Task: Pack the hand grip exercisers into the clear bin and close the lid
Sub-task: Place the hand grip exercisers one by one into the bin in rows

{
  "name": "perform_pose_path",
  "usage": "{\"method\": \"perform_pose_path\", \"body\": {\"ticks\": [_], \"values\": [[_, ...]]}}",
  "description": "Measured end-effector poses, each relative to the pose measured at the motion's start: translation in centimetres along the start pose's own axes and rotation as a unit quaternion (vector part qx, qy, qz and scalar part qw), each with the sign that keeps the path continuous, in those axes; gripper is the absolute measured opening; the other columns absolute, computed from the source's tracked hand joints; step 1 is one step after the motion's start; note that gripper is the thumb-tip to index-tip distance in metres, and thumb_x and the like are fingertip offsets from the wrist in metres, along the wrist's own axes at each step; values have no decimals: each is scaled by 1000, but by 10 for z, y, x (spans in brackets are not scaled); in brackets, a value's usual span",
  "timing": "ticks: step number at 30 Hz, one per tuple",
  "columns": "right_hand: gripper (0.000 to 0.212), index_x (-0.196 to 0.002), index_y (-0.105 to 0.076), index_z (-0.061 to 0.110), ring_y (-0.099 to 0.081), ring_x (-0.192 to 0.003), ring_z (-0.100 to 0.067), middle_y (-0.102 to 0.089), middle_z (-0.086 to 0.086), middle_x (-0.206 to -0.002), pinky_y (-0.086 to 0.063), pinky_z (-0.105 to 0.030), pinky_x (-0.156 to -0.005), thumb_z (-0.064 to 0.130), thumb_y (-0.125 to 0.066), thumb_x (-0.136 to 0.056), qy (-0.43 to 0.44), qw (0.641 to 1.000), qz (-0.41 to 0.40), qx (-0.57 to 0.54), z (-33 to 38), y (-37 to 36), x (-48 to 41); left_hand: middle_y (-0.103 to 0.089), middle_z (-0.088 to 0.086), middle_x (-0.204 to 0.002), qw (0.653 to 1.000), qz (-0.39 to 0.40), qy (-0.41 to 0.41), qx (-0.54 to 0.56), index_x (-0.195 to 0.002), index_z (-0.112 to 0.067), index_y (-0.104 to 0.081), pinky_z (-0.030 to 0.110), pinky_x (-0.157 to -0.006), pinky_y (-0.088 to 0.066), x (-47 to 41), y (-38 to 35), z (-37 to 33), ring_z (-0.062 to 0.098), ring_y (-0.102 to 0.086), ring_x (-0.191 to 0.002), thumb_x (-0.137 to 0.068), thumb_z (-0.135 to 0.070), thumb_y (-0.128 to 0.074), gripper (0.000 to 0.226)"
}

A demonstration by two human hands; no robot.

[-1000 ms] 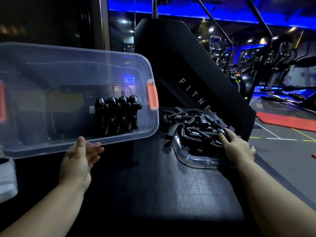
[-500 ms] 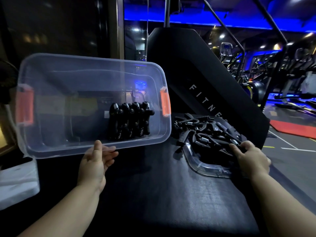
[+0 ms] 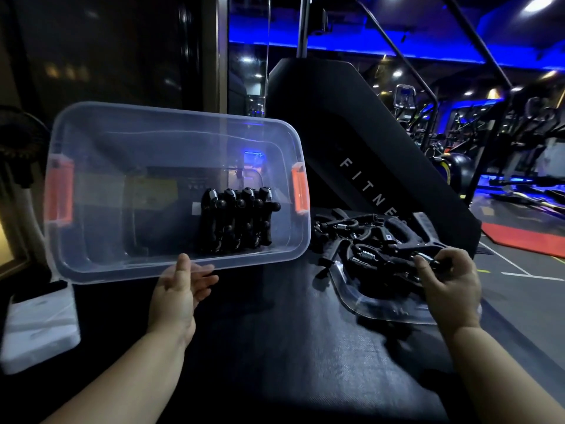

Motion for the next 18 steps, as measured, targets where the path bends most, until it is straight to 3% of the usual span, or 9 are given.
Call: {"method": "perform_pose_path", "body": {"ticks": [4, 9, 12, 16, 18], "values": [[33, -81, -53, 34, -50, -60, -4, -51, -3, -80, -41, -10, -57, 11, -77, -78, 0, 994, 42, -97, 27, -10, 10, -75, -4, -76, 1000, 0, 3, -5, -77, -18, -58, 32, -68, -47, 0, 1, 0, 8, -70, -64, -99, -43, -42, 38], [37, -90, -57, 35, -56, -65, -2, -59, 14, -81, -49, -14, -59, 4, -74, -79, -31, 982, 110, -149, 46, -22, 26, -75, -3, -76, 1000, -1, 5, -1, -76, -19, -58, 31, -68, -47, 0, 1, 0, 10, -70, -66, -98, -45, -43, 37], [42, -100, -58, 36, -60, -77, -9, -62, 17, -87, -53, -24, -69, -2, -66, -83, -56, 974, 145, -167, 52, -28, 36, -75, -3, -76, 1000, 0, 6, 0, -77, -19, -58, 31, -68, -48, 1, 1, 0, 11, -69, -66, -98, -45, -44, 36], [52, -99, -63, 42, -60, -72, 0, -65, 22, -86, -51, -16, -63, -7, -54, -84, -79, 972, 159, -152, 65, -32, 43, -75, -4, -76, 1000, 0, 7, 0, -77, -19, -58, 31, -68, -48, 2, 2, 0, 10, -69, -64, -98, -44, -43, 36], [50, -95, -67, 41, -64, -75, -6, -69, 19, -90, -54, -21, -65, -6, -54, -85, -85, 969, 186, -142, 74, -36, 44, -75, -3, -76, 1000, 2, 11, 1, -78, -18, -57, 31, -68, -47, 2, 1, -1, 9, -69, -63, -98, -44, -43, 36]]}}
Point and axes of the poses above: each hand's wrist, its own x-axis away from the middle knuckle, its own y-axis out of the back of the hand, z = x × y, the point moved 4 cm from there along -x, towards the middle knuckle
